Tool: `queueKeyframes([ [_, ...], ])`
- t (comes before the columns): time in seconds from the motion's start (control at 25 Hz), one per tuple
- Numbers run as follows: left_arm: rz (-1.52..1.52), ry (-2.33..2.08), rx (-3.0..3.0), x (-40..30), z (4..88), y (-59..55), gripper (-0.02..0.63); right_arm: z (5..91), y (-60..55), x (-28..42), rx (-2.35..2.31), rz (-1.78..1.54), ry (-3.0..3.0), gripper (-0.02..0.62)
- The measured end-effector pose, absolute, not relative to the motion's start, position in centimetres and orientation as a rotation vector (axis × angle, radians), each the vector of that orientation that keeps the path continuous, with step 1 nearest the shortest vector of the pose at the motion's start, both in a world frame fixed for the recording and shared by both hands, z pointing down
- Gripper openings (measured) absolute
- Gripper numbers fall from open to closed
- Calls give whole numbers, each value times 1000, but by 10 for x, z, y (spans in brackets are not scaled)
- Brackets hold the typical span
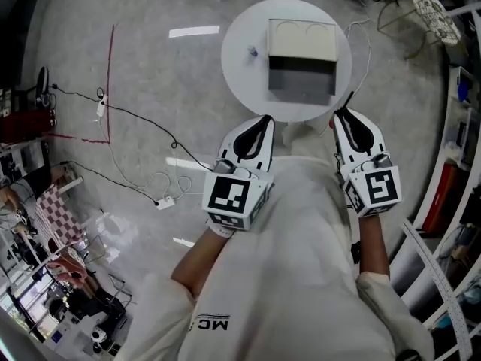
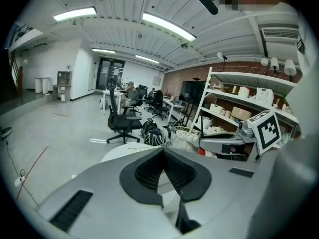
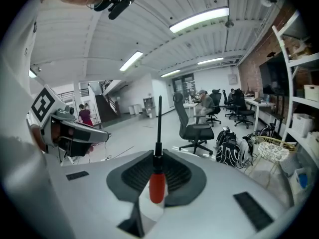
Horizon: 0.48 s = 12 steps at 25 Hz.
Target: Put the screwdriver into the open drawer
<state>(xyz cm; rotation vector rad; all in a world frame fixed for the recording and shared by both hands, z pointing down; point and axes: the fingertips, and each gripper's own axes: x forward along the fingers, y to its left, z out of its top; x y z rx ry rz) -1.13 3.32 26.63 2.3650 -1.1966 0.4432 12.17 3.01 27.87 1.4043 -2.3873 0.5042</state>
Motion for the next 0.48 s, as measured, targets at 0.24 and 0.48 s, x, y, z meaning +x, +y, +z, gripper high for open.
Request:
queueKeyframes([
  [0.24,439,-1281,2308,3,271,-6,11,289,-24,127,1267,484,-2437,113],
  [0.48,457,-1281,2271,9,282,-25,11,311,-44,119,1196,497,-2415,113],
])
